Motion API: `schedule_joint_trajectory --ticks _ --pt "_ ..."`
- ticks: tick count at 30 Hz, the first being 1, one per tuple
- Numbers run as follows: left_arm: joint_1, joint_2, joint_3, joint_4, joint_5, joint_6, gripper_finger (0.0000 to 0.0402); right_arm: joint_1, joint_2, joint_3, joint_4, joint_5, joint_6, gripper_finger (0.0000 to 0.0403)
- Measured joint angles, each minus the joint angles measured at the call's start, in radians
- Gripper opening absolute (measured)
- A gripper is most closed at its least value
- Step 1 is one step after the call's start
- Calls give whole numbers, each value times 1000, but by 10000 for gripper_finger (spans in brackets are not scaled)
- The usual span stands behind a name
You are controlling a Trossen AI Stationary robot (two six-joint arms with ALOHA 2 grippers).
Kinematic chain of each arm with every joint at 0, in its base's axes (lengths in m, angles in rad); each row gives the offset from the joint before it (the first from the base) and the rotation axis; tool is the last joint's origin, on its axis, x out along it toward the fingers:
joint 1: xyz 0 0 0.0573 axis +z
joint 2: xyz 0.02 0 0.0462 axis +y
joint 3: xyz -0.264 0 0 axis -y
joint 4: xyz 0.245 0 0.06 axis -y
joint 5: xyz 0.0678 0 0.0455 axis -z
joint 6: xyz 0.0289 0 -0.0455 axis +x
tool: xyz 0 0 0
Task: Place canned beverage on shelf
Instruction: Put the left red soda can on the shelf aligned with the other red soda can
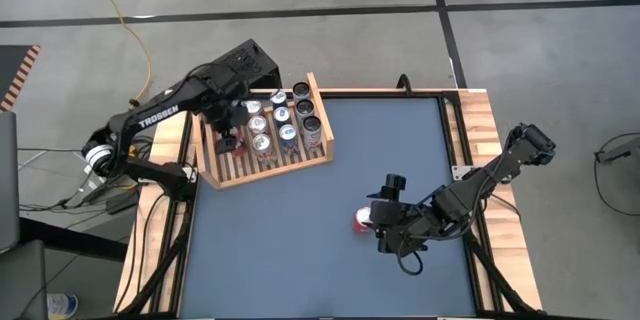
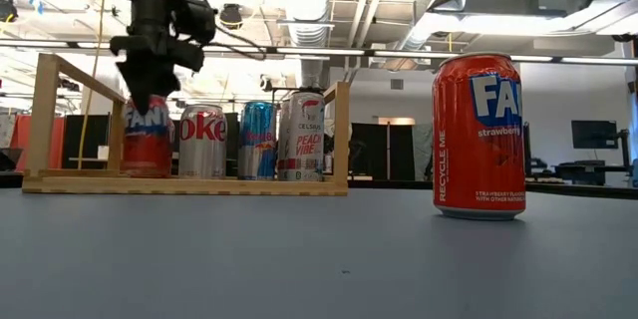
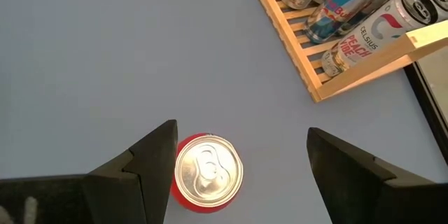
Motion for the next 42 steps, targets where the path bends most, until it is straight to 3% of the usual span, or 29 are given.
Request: schedule_joint_trajectory --ticks 6,34,42 --pt "2 -2 -61 25 -45 -1 281 -3 0 0 0 0 -1 291" --pt "37 -13 -63 75 -33 -30 281 -13 0 0 0 0 -3 291" --pt "37 -13 -63 101 -42 -68 341 -13 0 0 0 -1 -3 291"
